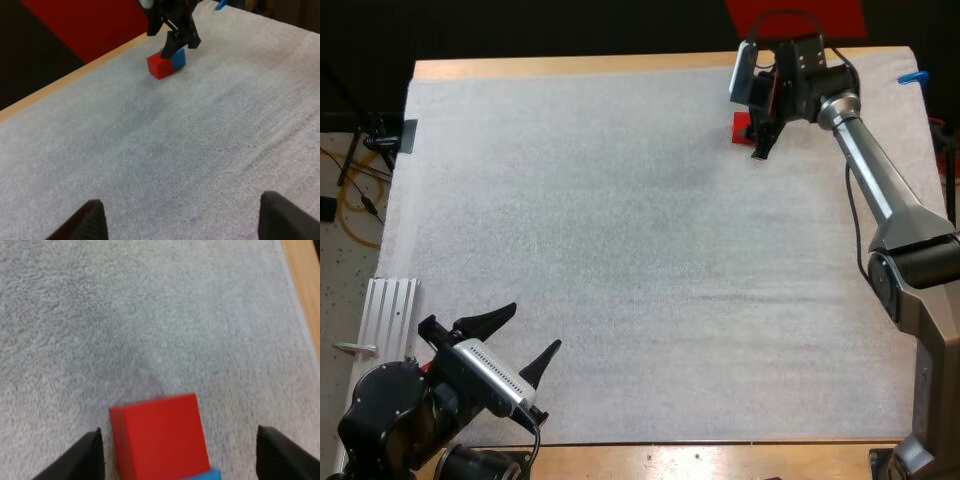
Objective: Stack red cube on blue cube
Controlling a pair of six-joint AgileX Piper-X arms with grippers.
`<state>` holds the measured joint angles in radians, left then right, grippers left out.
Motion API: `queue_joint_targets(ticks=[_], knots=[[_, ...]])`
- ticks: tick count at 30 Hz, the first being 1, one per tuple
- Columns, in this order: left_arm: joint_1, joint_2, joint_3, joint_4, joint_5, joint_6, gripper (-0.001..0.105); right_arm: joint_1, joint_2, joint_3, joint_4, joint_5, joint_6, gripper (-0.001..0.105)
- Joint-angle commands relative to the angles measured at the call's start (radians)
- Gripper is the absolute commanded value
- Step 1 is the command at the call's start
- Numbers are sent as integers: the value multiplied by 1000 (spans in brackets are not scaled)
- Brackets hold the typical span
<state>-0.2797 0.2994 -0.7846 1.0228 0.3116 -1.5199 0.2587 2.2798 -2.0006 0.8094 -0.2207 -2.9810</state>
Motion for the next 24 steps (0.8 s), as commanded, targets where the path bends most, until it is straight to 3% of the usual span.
queue_joint_targets(ticks=[1,5,8,16,19,24], knots=[[-5,0,-5,-13,-1,0,63,6,3,-12,-18,-25,-34,62],[-5,0,-5,-13,-1,0,63,14,16,-12,-26,-25,-38,58],[-5,0,-5,-13,-1,0,63,22,33,-12,-28,-25,-49,49],[-5,0,-5,-13,-1,-1,63,36,69,-13,-101,26,-21,8],[-5,0,-5,-13,-5,-3,63,37,72,-13,-97,26,-6,1],[-5,0,-5,-13,-8,-6,63,37,75,-13,-87,24,3,1]])
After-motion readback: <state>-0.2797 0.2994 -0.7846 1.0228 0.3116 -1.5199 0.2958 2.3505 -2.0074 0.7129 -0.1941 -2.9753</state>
